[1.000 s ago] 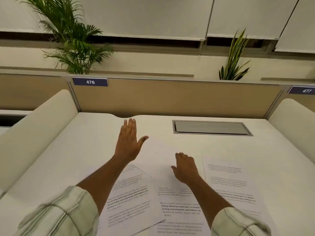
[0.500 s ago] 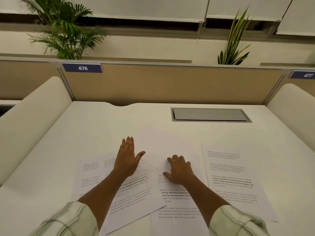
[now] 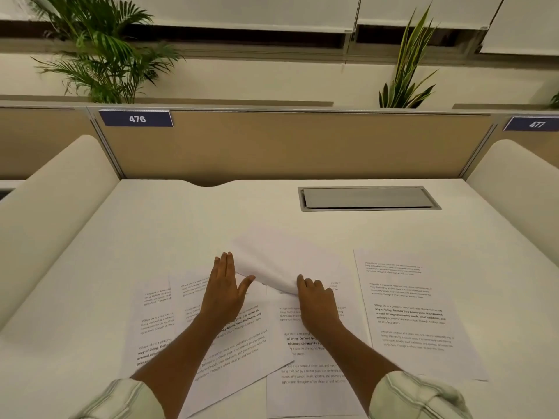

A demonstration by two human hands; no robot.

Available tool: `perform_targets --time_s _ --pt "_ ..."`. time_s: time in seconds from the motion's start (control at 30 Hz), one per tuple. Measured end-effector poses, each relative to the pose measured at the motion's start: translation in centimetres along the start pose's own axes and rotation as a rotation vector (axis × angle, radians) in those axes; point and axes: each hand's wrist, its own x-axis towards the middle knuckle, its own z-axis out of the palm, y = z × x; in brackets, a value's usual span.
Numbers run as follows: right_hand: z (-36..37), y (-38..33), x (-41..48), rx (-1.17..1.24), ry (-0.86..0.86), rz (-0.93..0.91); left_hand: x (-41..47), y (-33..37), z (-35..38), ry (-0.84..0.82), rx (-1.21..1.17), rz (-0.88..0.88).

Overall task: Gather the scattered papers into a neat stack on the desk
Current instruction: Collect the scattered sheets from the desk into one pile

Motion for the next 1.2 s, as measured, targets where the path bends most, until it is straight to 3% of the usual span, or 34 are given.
perform_targets --time_s 0.1,0.2,0.33,0.4,0.47,0.53,0.63,0.7,0.83,1.03,1.1,1.2 --pt "-0.6 0.2 0.1 0.054 0.123 -0.012 -0.3 0.2 -0.1 0.049 -0.106 -0.039" --pt "-2.8 -0.5 0.4 0.202 0.229 0.016 -0.5 0.8 -0.6 0.219 -0.289 -0.131" --pt "-7.1 -2.4 -0.5 0.623 0.344 0.159 -0.1 1.6 -1.3 0.514 -0.586 -0.368" --pt "-9.0 -3.1 -1.5 0.858 0.353 0.262 0.5 1.4 -1.8 0.55 -0.725 -0.518" --pt "-10.4 -3.0 -2.6 1.11 0.294 0.354 1.3 0.9 -2.0 0.413 -0.93 -0.643" --pt "-11.2 -2.7 -3.4 1.382 0.176 0.466 1.8 0.6 -2.3 0.172 -1.194 -0.692" --pt "-11.1 -1.8 -4.4 1.675 -0.05 0.615 1.7 0.8 -2.9 -0.224 -1.51 -0.592" --pt "-10.3 -1.1 -5.0 1.739 -0.151 0.687 1.4 1.1 -3.0 -0.379 -1.639 -0.516" --pt "-8.5 0.2 -6.3 1.74 -0.25 0.735 0.9 1.5 -2.5 -0.404 -1.453 -0.452" --pt "-5.8 2.3 -7.1 1.427 -0.225 0.686 0.0 1.2 -1.6 -0.35 -1.24 -0.533" --pt "-5.3 3.6 -7.2 1.218 -0.144 0.725 -0.3 1.2 -1.3 -0.331 -1.207 -0.576" --pt "-5.1 7.5 -7.3 0.842 0.116 0.794 -0.5 1.2 -1.3 -0.311 -1.193 -0.604"
